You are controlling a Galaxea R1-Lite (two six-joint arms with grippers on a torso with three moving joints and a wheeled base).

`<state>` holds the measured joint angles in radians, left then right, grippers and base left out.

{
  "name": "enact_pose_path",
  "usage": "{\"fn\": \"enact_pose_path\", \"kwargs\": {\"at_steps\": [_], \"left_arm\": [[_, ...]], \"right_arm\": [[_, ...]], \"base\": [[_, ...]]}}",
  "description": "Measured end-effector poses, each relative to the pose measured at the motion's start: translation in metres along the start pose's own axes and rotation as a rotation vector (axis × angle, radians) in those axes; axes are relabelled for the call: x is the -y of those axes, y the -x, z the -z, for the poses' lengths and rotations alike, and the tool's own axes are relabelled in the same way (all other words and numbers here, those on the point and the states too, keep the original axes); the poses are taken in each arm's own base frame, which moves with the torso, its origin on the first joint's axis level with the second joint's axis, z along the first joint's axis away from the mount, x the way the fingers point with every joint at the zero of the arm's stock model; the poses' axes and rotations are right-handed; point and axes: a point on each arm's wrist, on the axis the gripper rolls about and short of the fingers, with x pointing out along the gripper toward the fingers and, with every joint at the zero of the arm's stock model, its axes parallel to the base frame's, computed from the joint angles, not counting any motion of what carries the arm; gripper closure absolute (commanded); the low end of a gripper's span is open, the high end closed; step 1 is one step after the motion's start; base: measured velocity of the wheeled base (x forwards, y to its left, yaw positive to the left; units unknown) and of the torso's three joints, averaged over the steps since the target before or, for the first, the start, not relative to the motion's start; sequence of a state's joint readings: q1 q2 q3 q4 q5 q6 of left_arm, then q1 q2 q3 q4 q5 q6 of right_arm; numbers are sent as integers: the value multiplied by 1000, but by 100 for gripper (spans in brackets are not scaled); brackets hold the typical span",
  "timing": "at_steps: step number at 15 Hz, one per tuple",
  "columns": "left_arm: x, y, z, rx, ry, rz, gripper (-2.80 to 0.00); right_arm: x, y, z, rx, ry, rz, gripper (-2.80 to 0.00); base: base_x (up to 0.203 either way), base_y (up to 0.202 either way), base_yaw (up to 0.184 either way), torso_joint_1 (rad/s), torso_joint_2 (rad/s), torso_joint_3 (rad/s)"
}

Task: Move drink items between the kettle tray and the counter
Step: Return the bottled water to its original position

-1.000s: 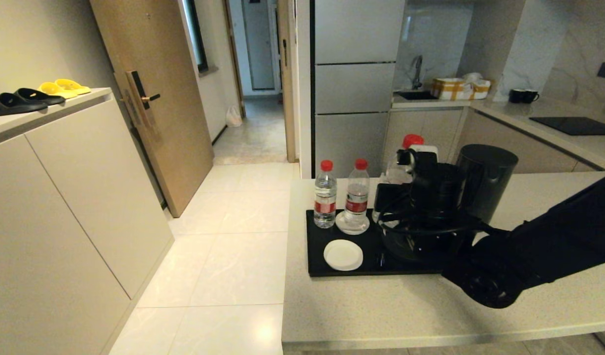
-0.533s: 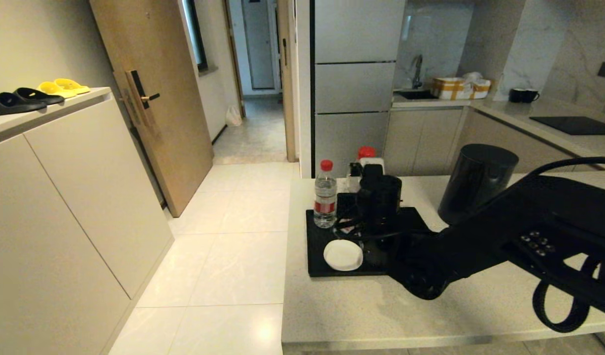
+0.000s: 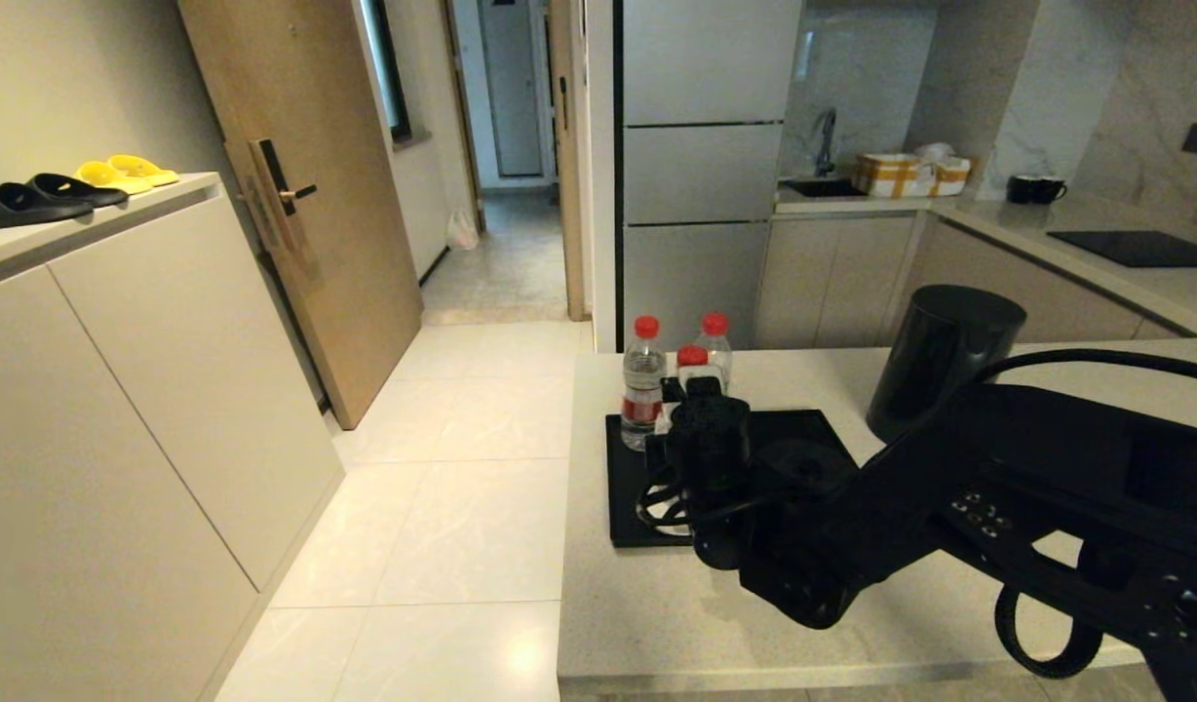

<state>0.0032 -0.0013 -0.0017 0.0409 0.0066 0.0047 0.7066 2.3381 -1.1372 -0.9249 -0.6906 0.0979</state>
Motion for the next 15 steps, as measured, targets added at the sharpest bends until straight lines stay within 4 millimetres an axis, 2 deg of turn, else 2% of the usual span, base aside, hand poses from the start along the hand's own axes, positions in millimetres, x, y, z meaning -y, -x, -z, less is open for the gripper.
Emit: {"fn": "enact_pose_path", "kwargs": {"at_steps": [13, 14, 15], "left_arm": [[0, 0, 0, -1, 0, 2, 0], [0, 0, 0, 0, 0, 0, 0], [0, 0, 0, 0, 0, 0, 0]], "right_arm": [[-8, -9, 23, -59, -1, -7, 0], [-8, -10, 24, -61, 2, -6, -280], [-8, -10, 25, -63, 3, -5, -280]], "base": [[0, 0, 0, 0, 0, 0], [0, 0, 0, 0, 0, 0], [0, 0, 0, 0, 0, 0]]}}
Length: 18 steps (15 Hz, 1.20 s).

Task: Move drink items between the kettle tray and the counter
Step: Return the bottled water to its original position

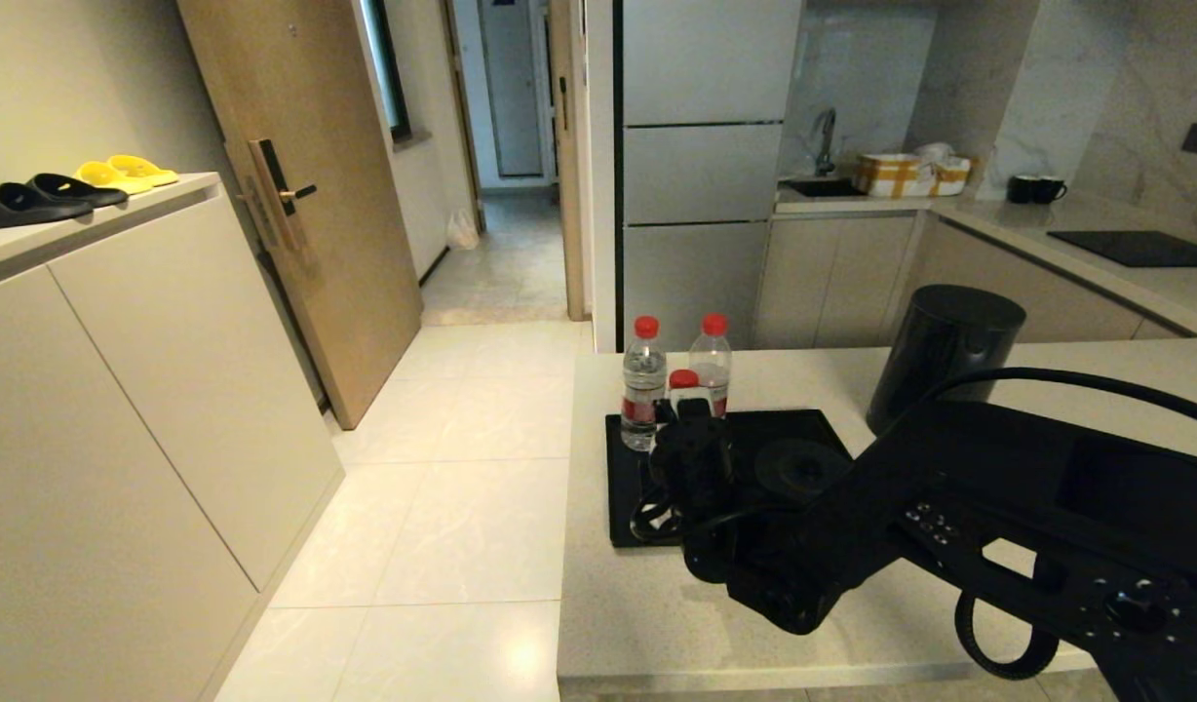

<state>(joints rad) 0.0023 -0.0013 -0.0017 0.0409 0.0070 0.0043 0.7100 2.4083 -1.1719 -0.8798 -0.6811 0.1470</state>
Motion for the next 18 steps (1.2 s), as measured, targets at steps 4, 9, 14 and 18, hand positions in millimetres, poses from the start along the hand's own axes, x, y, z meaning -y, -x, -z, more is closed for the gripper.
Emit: {"fn": "enact_pose_path", "kwargs": {"at_steps": [4, 9, 14, 18], "left_arm": [[0, 0, 0, 0, 0, 0, 0], [0, 0, 0, 0, 0, 0, 0], [0, 0, 0, 0, 0, -1, 0], [0, 0, 0, 0, 0, 0, 0]], "right_arm": [[0, 0, 0, -1, 1, 0, -280], [-1, 12, -2, -7, 9, -26, -280], [1, 45, -17, -10, -3, -76, -280], [14, 71, -42, 25, -52, -94, -280]], "base": [[0, 0, 0, 0, 0, 0], [0, 0, 0, 0, 0, 0], [0, 0, 0, 0, 0, 0], [0, 0, 0, 0, 0, 0]]}}
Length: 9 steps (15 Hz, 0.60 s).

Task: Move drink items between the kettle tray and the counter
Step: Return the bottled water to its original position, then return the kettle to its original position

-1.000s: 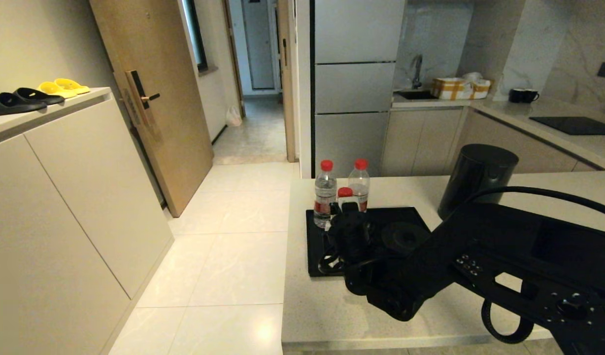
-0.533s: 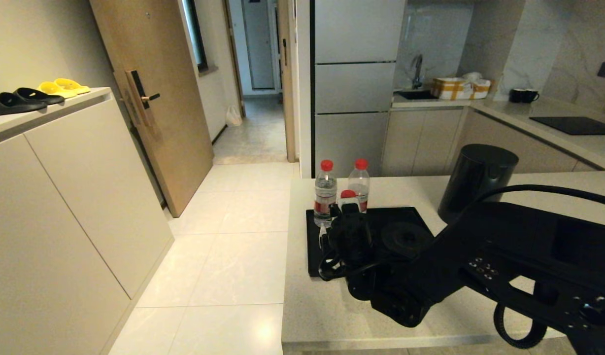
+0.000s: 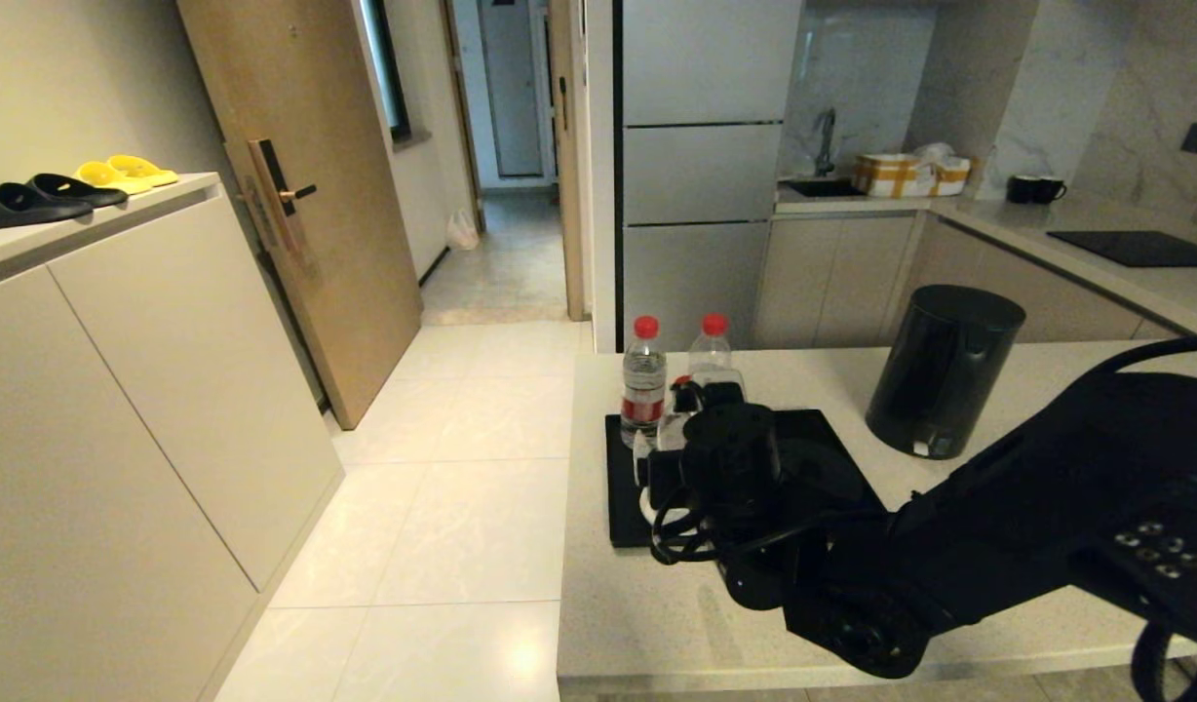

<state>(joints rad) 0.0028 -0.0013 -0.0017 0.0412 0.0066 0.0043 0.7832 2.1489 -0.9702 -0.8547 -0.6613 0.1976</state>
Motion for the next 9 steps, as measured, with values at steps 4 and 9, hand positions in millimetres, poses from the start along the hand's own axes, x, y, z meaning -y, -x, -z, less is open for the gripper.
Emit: {"fn": "enact_pose_path", "kwargs": {"at_steps": [4, 9], "left_arm": [[0, 0, 0, 0, 0, 0, 0], [0, 0, 0, 0, 0, 0, 0]], "right_arm": [[16, 28, -48, 68, -51, -2, 0], [72, 16, -101, 74, -78, 247, 0]], "base": [[0, 0, 0, 0, 0, 0], [0, 0, 0, 0, 0, 0]]}}
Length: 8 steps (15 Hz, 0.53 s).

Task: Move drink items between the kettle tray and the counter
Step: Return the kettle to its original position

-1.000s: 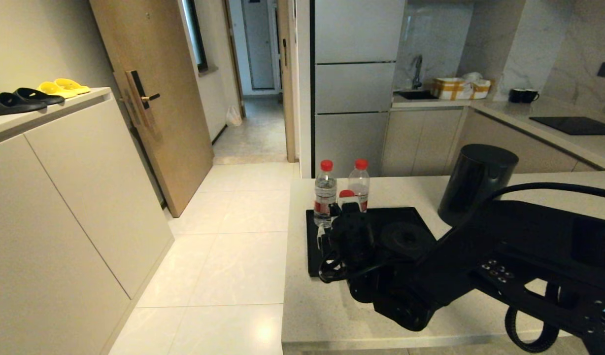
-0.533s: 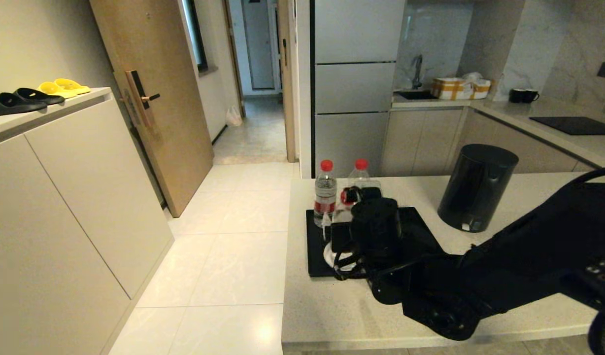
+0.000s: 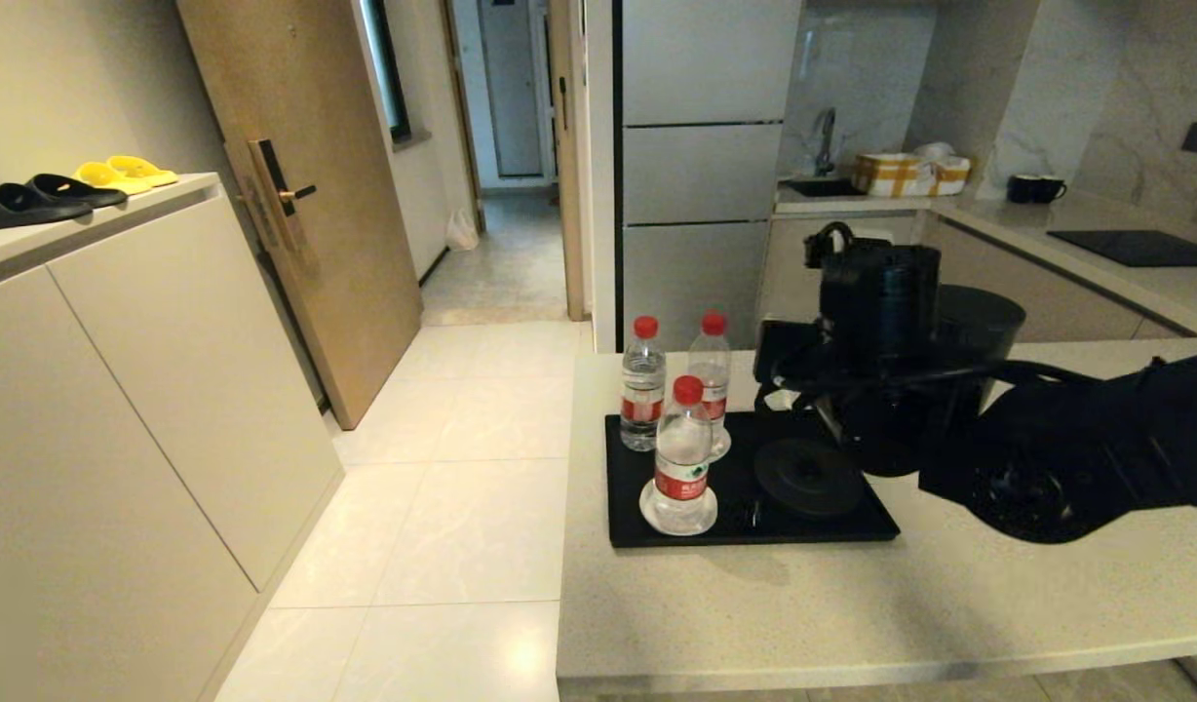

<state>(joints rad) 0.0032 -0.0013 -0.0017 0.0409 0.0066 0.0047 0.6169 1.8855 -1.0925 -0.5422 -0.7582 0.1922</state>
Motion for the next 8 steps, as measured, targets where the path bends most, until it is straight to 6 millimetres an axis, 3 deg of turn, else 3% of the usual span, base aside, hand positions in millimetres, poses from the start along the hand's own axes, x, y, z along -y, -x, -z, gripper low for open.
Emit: {"fn": "enact_pose_path", "kwargs": {"at_steps": [3, 6, 8], "left_arm": [[0, 0, 0, 0, 0, 1, 0], [0, 0, 0, 0, 0, 0, 0], [0, 0, 0, 0, 0, 1, 0]], "right_arm": [[26, -16, -14, -34, -33, -7, 0], [88, -50, -35, -108, -127, -13, 0], [124, -59, -42, -224, -172, -101, 0]], "base": [[0, 0, 0, 0, 0, 0], [0, 0, 0, 0, 0, 0], [0, 0, 0, 0, 0, 0]]}}
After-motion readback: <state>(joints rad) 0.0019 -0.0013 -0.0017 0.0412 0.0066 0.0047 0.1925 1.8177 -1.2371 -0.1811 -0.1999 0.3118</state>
